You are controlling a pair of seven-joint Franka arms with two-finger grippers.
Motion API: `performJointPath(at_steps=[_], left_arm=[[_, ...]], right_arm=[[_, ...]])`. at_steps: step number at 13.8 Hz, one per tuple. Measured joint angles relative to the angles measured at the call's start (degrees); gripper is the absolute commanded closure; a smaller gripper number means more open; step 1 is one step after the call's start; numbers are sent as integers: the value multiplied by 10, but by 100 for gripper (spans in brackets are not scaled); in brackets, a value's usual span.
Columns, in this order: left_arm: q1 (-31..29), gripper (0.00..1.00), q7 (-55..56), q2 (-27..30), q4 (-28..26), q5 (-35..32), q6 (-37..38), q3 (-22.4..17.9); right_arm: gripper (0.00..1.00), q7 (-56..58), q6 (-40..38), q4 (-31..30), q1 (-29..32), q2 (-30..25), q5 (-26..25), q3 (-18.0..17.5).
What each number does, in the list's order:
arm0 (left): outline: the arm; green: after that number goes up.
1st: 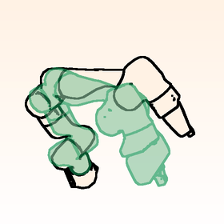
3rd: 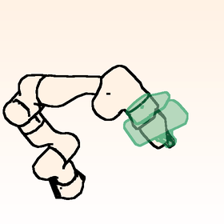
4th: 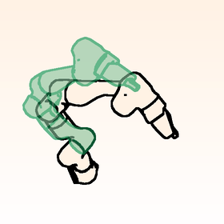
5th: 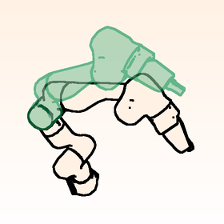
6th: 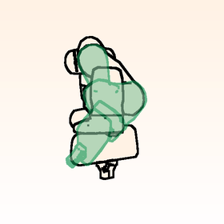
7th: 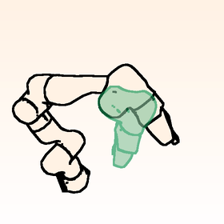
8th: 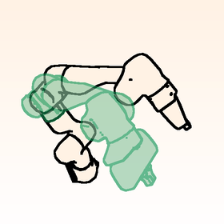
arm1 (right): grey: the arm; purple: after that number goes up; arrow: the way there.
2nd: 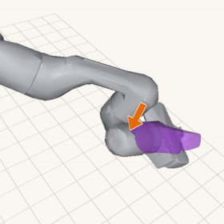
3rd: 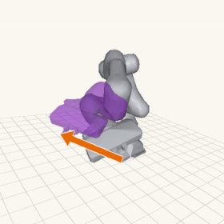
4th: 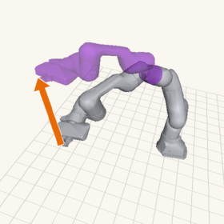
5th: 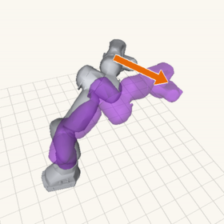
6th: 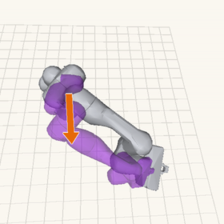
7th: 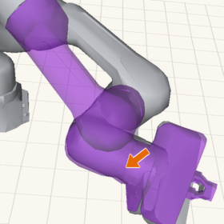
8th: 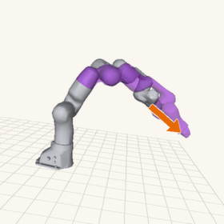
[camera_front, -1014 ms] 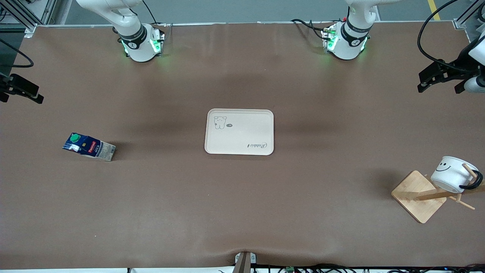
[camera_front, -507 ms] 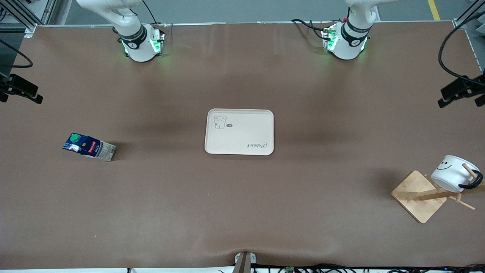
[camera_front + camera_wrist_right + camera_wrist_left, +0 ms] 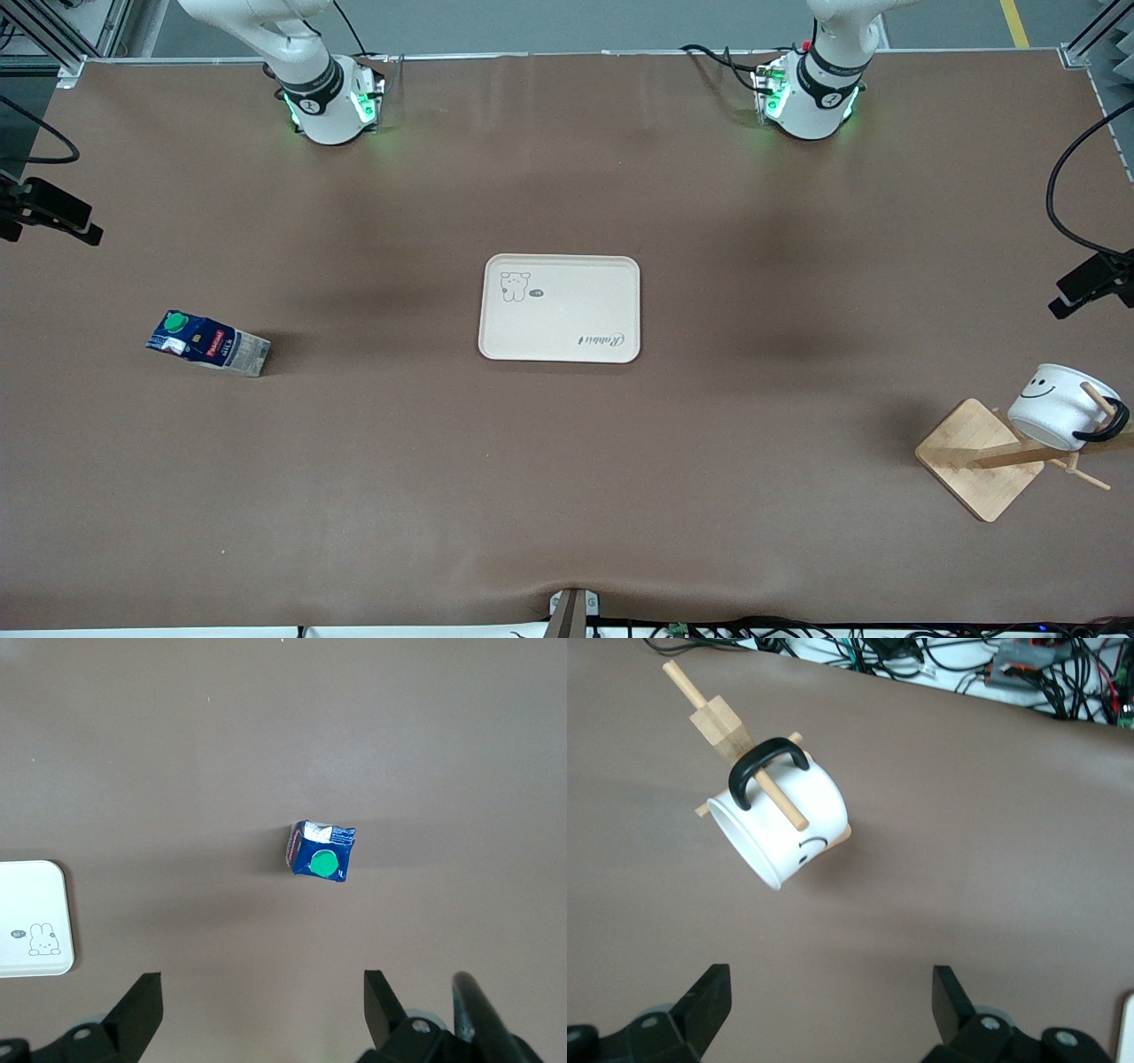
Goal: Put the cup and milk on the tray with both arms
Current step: 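Move the left gripper down to the white mug on the stand, then grasp the mug rim with the left gripper while the right gripper reaches the milk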
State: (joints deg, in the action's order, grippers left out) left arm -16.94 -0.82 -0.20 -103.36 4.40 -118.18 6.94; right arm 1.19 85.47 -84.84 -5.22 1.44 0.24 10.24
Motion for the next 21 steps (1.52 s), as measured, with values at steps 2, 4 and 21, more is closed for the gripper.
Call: performJointPath(at_steps=[2,4,21], left_arm=[[-7,0,-4,2,-39,2,-65,0],[-13,0,-24,1,-82,15,-143,0],[-35,51,-224,-89,-117,139,-297,0]], right_arm=[[0,0,0,0,2,1,0,0],[0,0,0,0,3,2,0,0],[0,0,18,0,4,26,0,-5]])
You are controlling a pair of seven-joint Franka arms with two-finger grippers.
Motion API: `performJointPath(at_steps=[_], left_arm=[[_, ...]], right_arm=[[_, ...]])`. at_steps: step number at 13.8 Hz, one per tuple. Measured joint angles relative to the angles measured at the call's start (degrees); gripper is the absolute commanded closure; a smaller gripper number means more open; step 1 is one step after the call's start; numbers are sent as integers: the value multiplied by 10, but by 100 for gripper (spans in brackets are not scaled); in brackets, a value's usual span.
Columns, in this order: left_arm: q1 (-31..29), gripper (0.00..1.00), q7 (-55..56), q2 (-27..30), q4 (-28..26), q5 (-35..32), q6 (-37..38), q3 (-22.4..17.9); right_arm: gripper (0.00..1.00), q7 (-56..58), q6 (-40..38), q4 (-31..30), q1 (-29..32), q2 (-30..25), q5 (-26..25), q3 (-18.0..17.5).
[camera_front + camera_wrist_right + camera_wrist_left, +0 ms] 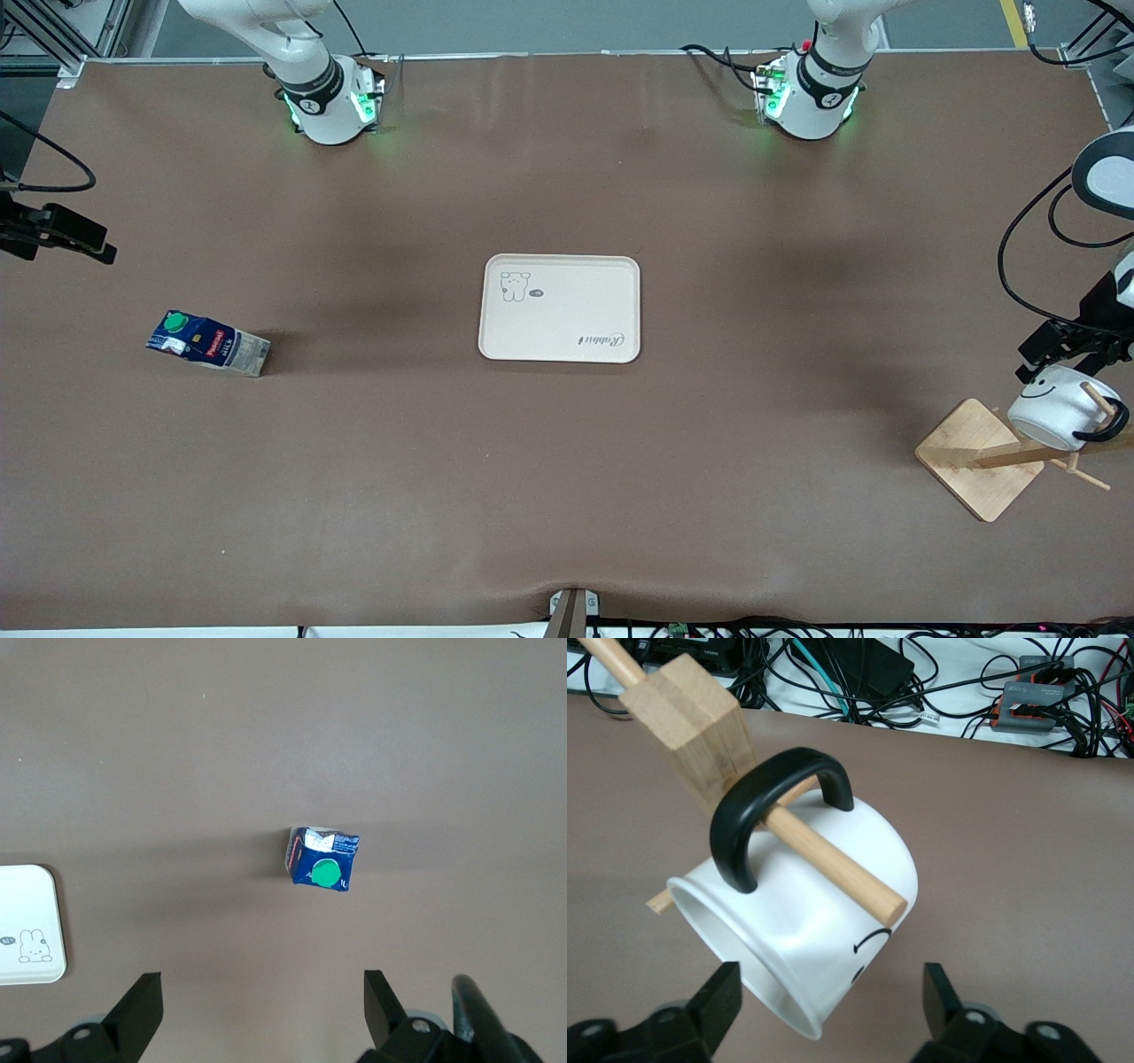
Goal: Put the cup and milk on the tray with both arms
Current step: 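Grasp the mug rim with the left gripper while the right gripper reaches the milk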
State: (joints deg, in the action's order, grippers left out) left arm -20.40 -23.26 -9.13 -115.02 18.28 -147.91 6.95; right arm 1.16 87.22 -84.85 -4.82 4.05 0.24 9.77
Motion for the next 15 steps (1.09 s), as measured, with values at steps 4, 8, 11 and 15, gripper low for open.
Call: performJointPath(at_steps=[4,8,11,15], left_arm=[[0,87,-13,0,4,0,0,2],[5,100,-40,1,7,3,1,11],[6,100,-41,1,7,3,1,11],[7,100,-44,1,9,3,9,15]], right_arm=[[0,0,14,0,0,1,0,0],[0,0,42,0,0,14,0,-1],[0,0,49,0,-2,23,0,-3],[0,0,51,0,-2,40,0,-3]])
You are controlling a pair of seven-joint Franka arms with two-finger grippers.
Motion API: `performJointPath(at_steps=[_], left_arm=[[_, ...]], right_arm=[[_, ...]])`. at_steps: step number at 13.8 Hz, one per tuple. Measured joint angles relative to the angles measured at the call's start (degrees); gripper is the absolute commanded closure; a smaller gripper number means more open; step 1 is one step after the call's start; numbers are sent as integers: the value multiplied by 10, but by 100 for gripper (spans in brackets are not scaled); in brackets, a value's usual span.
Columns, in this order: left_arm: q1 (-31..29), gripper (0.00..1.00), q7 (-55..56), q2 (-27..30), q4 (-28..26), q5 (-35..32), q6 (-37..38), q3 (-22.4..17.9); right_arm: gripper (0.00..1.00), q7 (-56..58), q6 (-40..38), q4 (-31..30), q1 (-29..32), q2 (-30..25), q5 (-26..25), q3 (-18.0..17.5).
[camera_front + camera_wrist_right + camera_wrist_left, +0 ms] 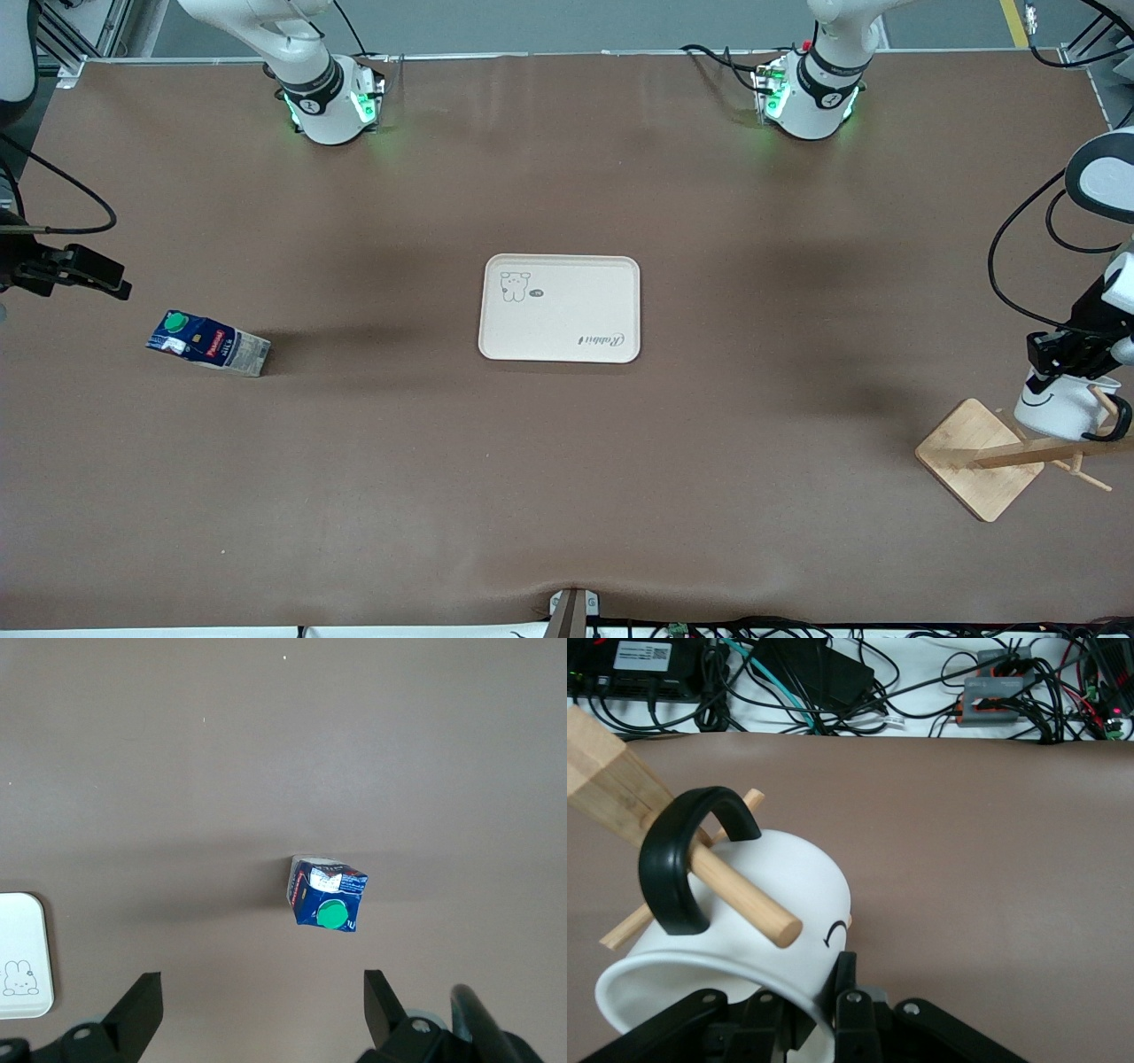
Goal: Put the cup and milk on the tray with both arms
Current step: 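Grasp the mug rim with the left gripper while the right gripper reaches the milk, then carry the mug onto the tray with the left gripper while the right grasps milk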
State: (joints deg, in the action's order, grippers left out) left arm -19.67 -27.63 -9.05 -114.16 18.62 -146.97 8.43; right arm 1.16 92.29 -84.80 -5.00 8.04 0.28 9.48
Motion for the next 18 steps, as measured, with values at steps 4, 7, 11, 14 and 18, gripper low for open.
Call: performJointPath(at_steps=[4,7,11,14,18], left_arm=[[0,100,0,22,3,0,52,7],[0,100,0,47,3,0,116,7],[0,100,7,82,3,0,187,8],[0,100,53,104,3,0,231,26],[2,100,183,109,3,-18,250,95]], right_arm=[[0,0,0,0,0,2,0,0],[0,0,-5,-4,-2,24,1,-2],[0,0,0,-3,-4,66,6,-1],[0,-1,-2,0,-3,65,6,2],[0,-1,-8,-1,15,70,6,6]])
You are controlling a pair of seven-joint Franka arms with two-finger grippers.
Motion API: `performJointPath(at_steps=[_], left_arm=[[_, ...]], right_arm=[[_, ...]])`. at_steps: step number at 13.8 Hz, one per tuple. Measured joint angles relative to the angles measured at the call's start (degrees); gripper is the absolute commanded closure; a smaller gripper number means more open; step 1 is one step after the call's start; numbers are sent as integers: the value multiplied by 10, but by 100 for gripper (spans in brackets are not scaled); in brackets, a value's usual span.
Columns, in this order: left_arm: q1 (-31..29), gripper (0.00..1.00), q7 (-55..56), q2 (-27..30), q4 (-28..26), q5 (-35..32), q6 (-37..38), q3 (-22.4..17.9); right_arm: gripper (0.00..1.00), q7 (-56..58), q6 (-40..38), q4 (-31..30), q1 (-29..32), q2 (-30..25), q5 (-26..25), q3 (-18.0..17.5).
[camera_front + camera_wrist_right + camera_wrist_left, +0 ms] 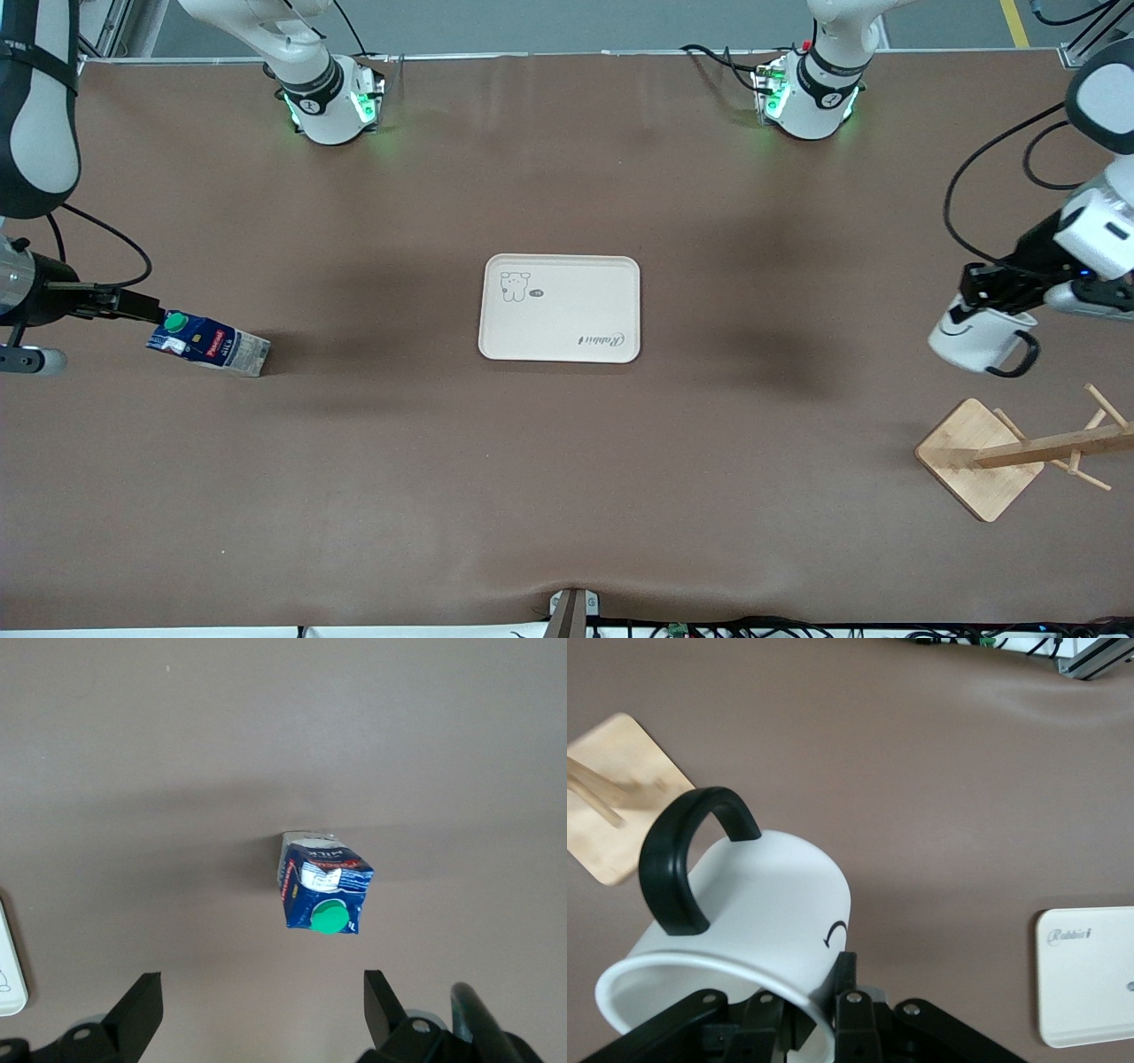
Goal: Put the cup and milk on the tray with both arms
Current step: 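Carry the mug onto the tray with the left gripper while the right grasps milk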
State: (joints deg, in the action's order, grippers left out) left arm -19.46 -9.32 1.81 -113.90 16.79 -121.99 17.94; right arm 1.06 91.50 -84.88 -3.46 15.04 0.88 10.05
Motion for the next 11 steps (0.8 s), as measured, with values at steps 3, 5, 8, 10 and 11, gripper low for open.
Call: performJointPath(at_steps=[3,5,8,10,11], left_arm=[[2,100,158,-16,2,-53,2,91],[11,100,264,-49,14,-83,2,154],[77,100,404,-117,53,-132,1,180],[135,100,499,-167,83,-156,1,180],[161,100,540,-192,98,-160,1,180]], right_arm=[[0,-1,1,-2,14,21,0,1],[0,-1,3,-2,21,35,0,1],[0,-2,3,-1,23,42,0,1],[0,-2,3,-1,23,43,0,1],[0,-2,3,-1,23,43,0,1]])
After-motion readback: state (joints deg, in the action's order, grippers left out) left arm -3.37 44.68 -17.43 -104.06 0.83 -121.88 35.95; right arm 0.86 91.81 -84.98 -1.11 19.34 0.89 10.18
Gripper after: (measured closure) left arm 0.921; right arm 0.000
